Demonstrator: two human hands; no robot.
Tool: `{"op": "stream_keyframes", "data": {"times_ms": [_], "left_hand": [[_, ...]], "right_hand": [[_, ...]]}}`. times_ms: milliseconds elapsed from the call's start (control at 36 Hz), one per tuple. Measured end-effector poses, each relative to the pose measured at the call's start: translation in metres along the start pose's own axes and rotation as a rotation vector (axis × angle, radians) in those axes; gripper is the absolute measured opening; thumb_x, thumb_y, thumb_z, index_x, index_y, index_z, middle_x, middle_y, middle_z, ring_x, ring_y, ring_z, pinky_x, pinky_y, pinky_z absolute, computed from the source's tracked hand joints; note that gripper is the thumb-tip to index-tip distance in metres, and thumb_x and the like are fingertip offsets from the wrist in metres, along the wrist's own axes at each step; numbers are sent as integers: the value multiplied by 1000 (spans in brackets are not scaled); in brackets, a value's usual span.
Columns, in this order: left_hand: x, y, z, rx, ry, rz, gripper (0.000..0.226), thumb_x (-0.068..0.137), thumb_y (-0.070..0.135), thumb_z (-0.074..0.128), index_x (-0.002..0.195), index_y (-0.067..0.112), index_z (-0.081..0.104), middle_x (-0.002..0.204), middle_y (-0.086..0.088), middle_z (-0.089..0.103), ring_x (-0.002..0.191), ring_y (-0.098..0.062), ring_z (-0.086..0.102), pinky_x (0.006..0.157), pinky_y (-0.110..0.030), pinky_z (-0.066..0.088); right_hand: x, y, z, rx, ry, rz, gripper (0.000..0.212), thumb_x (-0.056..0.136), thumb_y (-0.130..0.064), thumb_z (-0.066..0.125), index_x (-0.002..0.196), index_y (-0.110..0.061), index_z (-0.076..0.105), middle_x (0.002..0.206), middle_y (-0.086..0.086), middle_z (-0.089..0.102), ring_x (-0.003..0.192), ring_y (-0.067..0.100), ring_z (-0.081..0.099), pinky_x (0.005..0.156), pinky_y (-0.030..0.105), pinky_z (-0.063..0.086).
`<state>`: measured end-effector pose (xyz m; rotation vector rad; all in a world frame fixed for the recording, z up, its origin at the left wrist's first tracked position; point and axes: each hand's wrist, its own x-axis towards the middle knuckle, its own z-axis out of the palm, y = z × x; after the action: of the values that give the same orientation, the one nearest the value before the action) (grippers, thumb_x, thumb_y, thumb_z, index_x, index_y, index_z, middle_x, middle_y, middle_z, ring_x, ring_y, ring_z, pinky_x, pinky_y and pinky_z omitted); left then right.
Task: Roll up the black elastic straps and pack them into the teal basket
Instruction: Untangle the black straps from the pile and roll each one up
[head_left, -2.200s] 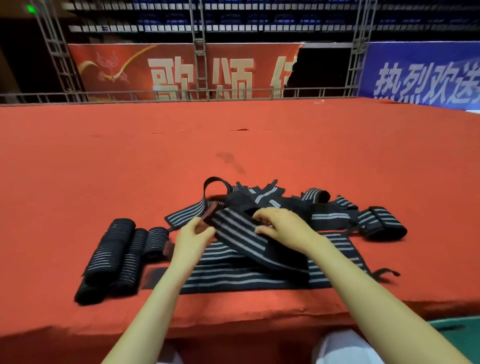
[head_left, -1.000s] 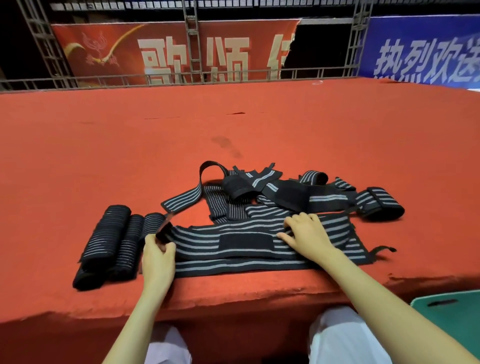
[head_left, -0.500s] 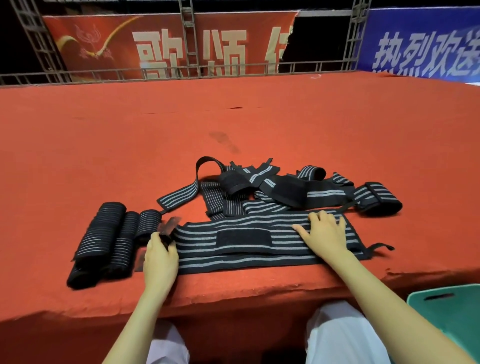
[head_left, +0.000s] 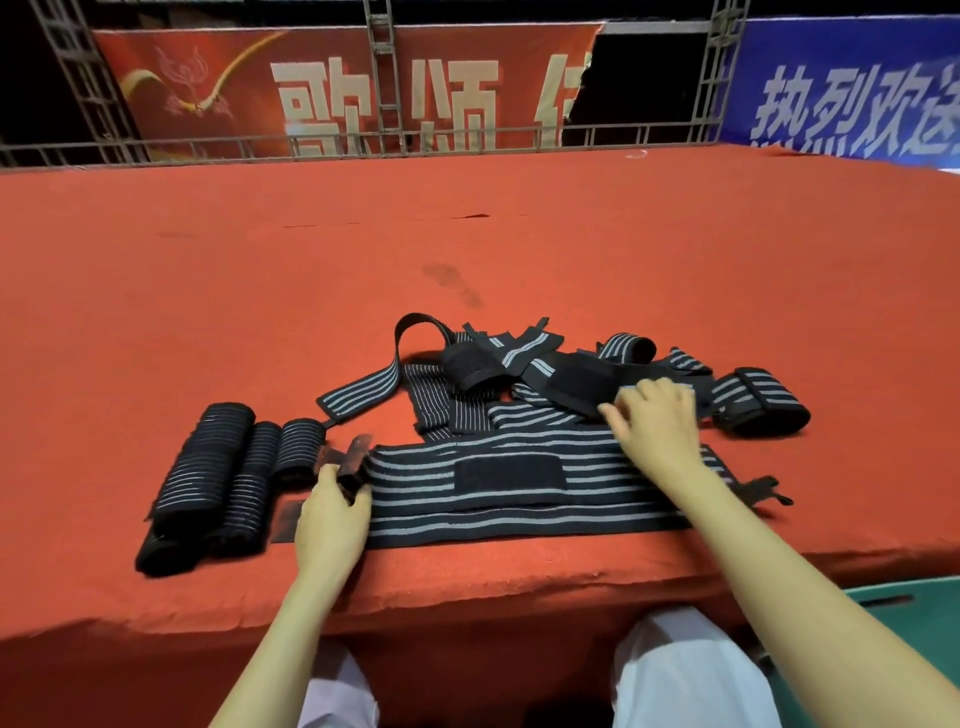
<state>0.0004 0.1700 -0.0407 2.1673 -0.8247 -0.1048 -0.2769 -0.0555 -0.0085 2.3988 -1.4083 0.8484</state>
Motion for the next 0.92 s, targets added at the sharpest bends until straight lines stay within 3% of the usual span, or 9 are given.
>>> {"op": "stream_keyframes", "data": {"times_ms": [111,250,306,389,500,611,722,778,917], "left_hand": [[3,2,-2,-62,29,-26,21,92,26,56,100,7,53,95,-19,65,96,-40,58,78,-42,41],[14,1,-22,-146,107,-88,18,93,24,56,95,6,61,92,-13,67,90,-31,58,79,-36,39],[19,-2,-28,-168,96,-85,16,92,23,57,89,8,61,86,-8,67,82,-27,59,77,-36,41],[25,-9,-31,-266,46,-110,13,92,24,56,83,15,59,80,0,65,76,-19,64,73,-33,48],[27,-4,-30,-636,-62,-219,11,95,17,54,85,13,56,92,-5,64,75,-18,68,73,-32,55],[32,2,-28,-726,-63,-239,11,96,11,53,85,9,54,91,-8,61,73,-15,67,64,-21,57],[40,5,-26,-609,-78,-241,9,94,11,54,85,11,53,95,-8,63,70,-19,68,73,-32,58],[44,6,-25,-426,-77,-202,9,92,14,55,83,15,53,93,-7,65,73,-22,68,80,-40,55],[43,8,-20,23,-79,-57,11,91,14,50,99,8,53,96,-13,63,96,-35,57,77,-36,39]], "right_hand": [[-28,-20,20,403,-329,-166,45,84,-58,55,95,-16,67,95,-2,60,98,19,53,90,37,43],[-43,-26,18,507,-558,-265,88,61,-89,50,131,-35,48,125,-19,44,117,4,41,105,27,30],[-41,-24,16,522,-604,-249,92,57,-88,55,133,-39,43,127,-24,39,121,4,38,107,29,30],[-35,-21,10,549,-646,-210,80,61,-75,67,130,-42,44,126,-23,40,122,2,39,107,29,32],[-25,-22,5,565,-701,-214,70,60,-60,80,117,-37,46,119,-14,39,117,1,43,104,27,36],[-11,-22,4,483,-706,-272,70,58,-61,78,113,-38,42,112,-11,36,115,9,41,100,30,36],[13,-18,-6,442,-631,-269,62,63,-52,79,112,-38,43,109,-7,35,109,14,38,94,31,31],[25,-20,-10,408,-664,-277,63,65,-51,79,114,-38,43,112,-6,35,110,15,36,97,34,31],[27,-26,4,383,-847,-244,58,68,-51,78,114,-40,45,118,-6,35,114,15,35,103,38,34]]}}
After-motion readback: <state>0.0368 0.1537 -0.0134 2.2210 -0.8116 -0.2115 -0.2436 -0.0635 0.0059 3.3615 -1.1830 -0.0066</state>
